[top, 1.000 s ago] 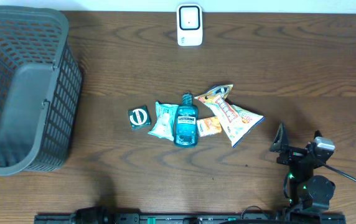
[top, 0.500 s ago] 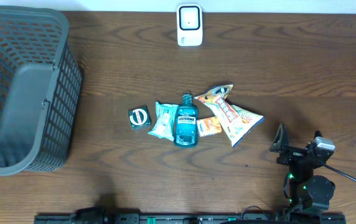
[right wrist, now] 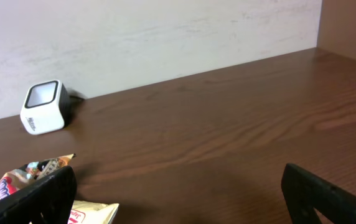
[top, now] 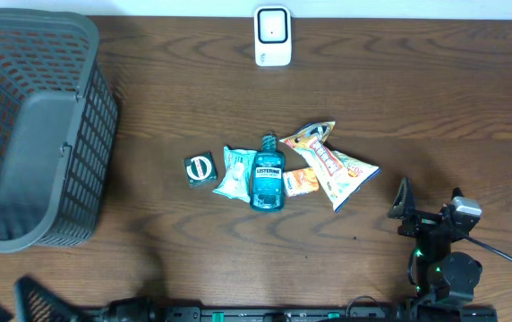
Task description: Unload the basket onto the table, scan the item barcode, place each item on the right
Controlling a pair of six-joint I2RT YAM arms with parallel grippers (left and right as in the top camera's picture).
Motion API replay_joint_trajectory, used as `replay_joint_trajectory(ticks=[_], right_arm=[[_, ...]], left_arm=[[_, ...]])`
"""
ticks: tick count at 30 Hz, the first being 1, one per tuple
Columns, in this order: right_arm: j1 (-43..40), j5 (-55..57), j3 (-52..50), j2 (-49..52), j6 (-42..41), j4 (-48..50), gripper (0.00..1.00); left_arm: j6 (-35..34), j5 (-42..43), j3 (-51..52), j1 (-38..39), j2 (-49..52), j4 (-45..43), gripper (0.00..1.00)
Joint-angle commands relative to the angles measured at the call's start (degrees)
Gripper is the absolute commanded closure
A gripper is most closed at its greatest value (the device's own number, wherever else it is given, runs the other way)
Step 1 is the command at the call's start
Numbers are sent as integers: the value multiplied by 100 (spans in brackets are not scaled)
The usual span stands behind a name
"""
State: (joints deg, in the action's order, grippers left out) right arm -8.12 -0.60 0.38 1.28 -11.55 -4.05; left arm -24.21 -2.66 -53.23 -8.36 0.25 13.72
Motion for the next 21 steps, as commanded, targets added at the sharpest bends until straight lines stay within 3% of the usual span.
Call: replay_joint_trajectory(ticks=[1, 6, 10, 21], right_arm=[[28, 11, -4, -15, -42, -24, 1], [28, 11, -4, -15, -42, -24, 1], [28, 11, -4, -15, -42, -24, 1], [28, 9, -4, -15, -42, -24, 1]], left_arm=[[44, 822, 584, -20, 2, -48, 2], [903, 1985, 1434, -20, 2, -557, 2], [1543, 2212, 2061, -20, 2, -743, 2], [1600, 2212, 3735, -20, 2, -1906, 2]])
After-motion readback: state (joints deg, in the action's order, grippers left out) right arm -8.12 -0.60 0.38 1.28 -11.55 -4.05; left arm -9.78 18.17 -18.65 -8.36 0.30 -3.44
